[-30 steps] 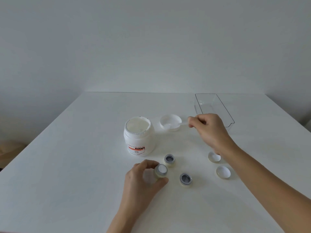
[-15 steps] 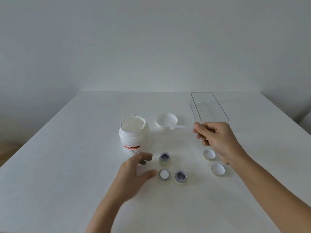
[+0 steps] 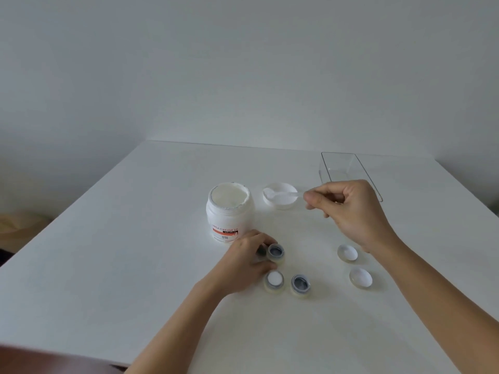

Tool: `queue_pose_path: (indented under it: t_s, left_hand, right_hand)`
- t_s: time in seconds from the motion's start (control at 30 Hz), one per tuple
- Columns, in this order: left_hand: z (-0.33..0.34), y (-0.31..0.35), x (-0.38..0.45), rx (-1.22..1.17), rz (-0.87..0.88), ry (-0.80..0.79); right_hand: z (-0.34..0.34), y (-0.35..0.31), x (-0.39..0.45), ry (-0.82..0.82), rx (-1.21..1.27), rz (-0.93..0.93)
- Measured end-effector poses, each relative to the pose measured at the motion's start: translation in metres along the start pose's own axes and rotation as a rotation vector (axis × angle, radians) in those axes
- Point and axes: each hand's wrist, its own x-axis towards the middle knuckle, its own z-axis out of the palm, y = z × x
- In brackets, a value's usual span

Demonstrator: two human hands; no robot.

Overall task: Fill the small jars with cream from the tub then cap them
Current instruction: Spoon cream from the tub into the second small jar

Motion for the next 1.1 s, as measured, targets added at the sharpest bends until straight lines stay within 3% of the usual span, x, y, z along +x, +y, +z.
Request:
queue_pose_path:
  t_s: [0.13,0.33,0.47,0.57,0.7,0.83,1.1]
  left_hand:
    - [-0.003,-0.002,-0.012,-0.094,-0.04,0.091]
    - [-0.006,-0.005,-0.039,-0.513,-0.224,0.452]
    - [-0.009,-0.004,-0.045,-0.654,-0.237,0.493]
    - [-0.01,-0.002,-0.045,-0.675,-0.235,0.49]
    - [-0.01,-0.001,-0.045,-0.68,-0.236,0.487]
    - [-0.011,-0.004,-0.046,-0.731,-0.244,0.503]
    - [-0.012,-0.009,-0.045,-0.919,-0.253,0.529]
  right_hand:
    - [0.018,-0.018,0.018,-0.002,-0.104,-0.144]
    - [0.061,-0.042,0.048,-0.059,-0.382,-0.381]
    - [0.087,-0.05,0.065,-0.17,-0.805,-0.635]
    - [0.099,-0.053,0.072,-0.252,-1.012,-0.695]
    - [0.104,-0.053,0.077,-0.385,-1.078,-0.587]
    - [0.102,-0.054,0.078,-0.465,-0.885,-0.306]
    - [0.085,-0.039,0.079,-0.271,-0.449,0.084]
